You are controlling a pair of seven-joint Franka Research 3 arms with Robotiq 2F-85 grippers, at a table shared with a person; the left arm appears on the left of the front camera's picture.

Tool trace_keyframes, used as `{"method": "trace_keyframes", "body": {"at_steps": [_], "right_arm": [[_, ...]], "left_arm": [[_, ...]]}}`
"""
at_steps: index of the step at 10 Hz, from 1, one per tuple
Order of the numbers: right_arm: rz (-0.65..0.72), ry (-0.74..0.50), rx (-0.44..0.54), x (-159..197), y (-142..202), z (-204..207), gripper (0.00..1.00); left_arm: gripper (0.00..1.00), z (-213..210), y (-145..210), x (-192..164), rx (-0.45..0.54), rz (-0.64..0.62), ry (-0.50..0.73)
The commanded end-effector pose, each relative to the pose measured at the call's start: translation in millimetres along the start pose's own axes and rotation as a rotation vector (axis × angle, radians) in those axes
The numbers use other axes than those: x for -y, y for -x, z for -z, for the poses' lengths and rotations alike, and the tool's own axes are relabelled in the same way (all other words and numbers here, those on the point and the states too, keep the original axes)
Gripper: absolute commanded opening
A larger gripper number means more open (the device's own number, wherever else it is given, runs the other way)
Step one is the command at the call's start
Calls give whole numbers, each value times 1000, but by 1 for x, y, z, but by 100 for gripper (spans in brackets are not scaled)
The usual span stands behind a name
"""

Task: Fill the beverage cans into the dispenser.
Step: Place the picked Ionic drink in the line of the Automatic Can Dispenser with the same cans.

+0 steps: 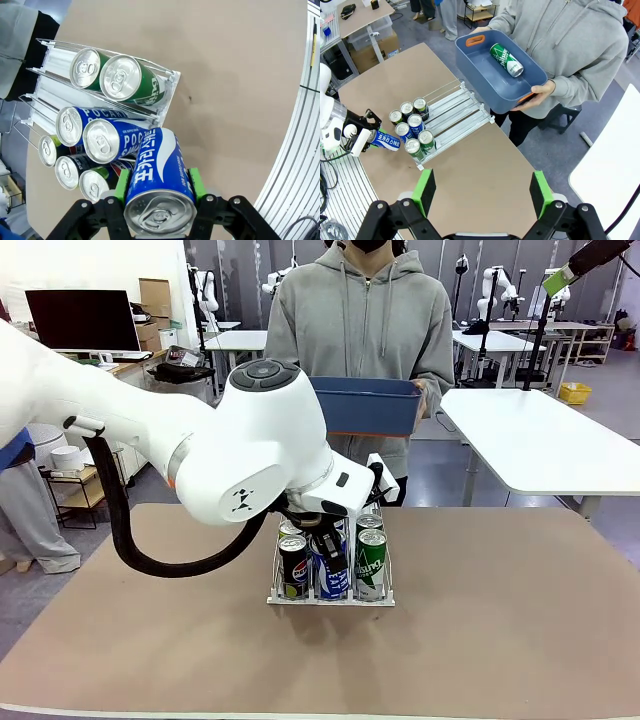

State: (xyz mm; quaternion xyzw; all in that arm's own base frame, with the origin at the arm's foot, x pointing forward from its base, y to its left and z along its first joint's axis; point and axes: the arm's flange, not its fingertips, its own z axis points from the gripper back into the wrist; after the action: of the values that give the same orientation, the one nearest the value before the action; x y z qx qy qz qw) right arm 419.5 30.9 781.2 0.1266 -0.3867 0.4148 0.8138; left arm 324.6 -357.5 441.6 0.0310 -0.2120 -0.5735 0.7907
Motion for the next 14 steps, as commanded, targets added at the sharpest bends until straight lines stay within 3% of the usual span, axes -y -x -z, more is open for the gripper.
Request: {"method": "trace_keyframes", "body": {"at_steps": [1,14], "right_arm": [[1,-1,0,-1,0,0,100],[1,-1,0,-1,0,0,100]], "left_arm": [[57,7,-5,-11,14,-12,-25],[57,49,-10,-61,-56,-129,-99]]}}
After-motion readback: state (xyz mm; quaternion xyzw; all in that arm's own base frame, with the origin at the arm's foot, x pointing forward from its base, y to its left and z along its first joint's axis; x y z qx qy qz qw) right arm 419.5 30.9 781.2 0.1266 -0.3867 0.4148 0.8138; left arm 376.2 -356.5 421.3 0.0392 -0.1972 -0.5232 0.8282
